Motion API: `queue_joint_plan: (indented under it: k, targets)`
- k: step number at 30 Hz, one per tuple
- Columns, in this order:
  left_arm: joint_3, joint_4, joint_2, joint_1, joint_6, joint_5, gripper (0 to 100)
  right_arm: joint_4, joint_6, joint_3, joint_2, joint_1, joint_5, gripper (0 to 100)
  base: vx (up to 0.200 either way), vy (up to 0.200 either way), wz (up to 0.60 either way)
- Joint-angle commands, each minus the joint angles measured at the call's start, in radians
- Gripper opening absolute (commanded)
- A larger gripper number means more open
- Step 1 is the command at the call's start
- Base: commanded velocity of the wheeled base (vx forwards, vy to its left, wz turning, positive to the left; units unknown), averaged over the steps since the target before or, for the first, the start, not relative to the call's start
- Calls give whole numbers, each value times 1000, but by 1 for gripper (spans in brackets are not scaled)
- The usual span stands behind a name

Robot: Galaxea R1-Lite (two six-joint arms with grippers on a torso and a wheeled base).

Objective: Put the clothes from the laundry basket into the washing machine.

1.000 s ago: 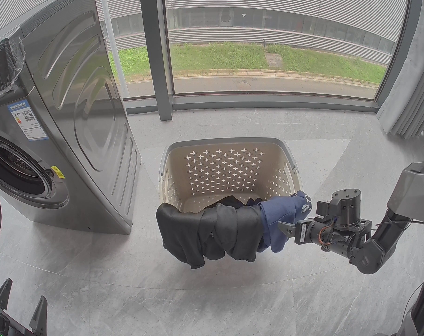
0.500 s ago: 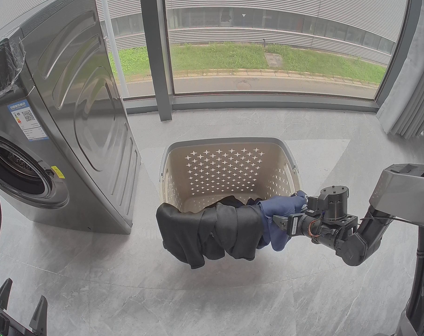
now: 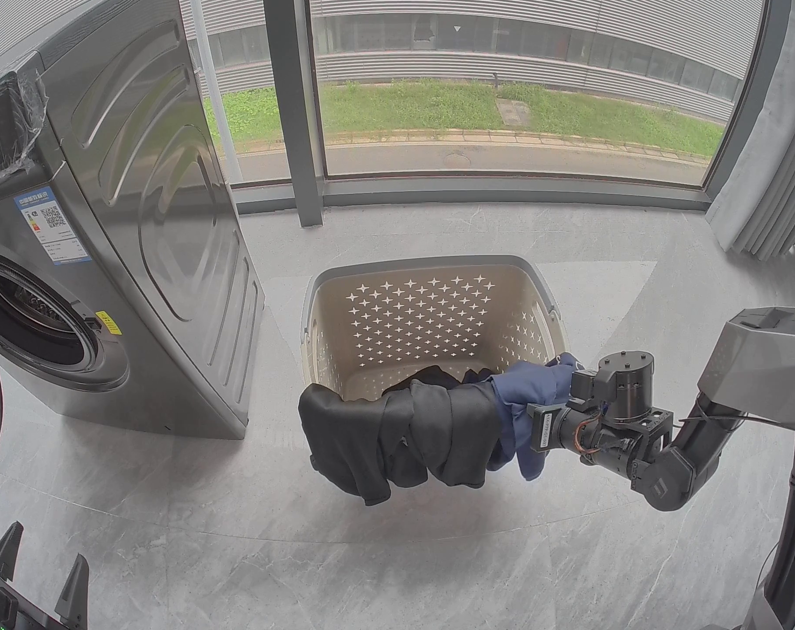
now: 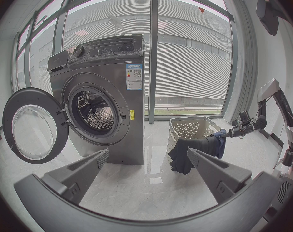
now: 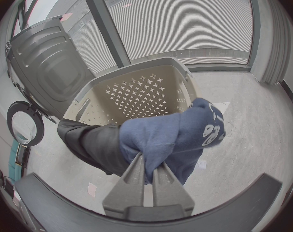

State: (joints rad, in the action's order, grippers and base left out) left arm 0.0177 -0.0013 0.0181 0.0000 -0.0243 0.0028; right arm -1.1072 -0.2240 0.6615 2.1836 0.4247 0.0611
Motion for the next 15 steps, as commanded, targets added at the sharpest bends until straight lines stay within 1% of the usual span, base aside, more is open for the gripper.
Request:
queue_joint_plan:
  k: [1, 6, 8, 9, 12, 15]
  targets:
    - [-18, 0, -18, 0, 0, 0, 100, -2, -1, -54, -82, 48, 3, 0, 0, 0, 0]
    - [-18, 0, -18, 0, 0, 0, 100, -2, -11, -112, -154, 109, 6, 0, 0, 0, 0]
    - [-18, 0, -18, 0, 0, 0, 100, -2, -11, -120, -171, 117, 8, 0, 0, 0, 0]
    - [-18, 0, -18, 0, 0, 0, 100, -2, -11, -126, -193, 124, 22, 0, 0, 0, 0]
    - [-18, 0, -18, 0, 0, 0, 100, -3, -9, -123, -229, 124, 51, 0, 0, 0, 0]
    - [-18, 0, -18, 0, 0, 0, 100, -2, -6, -108, -289, 114, 52, 0, 0, 0, 0]
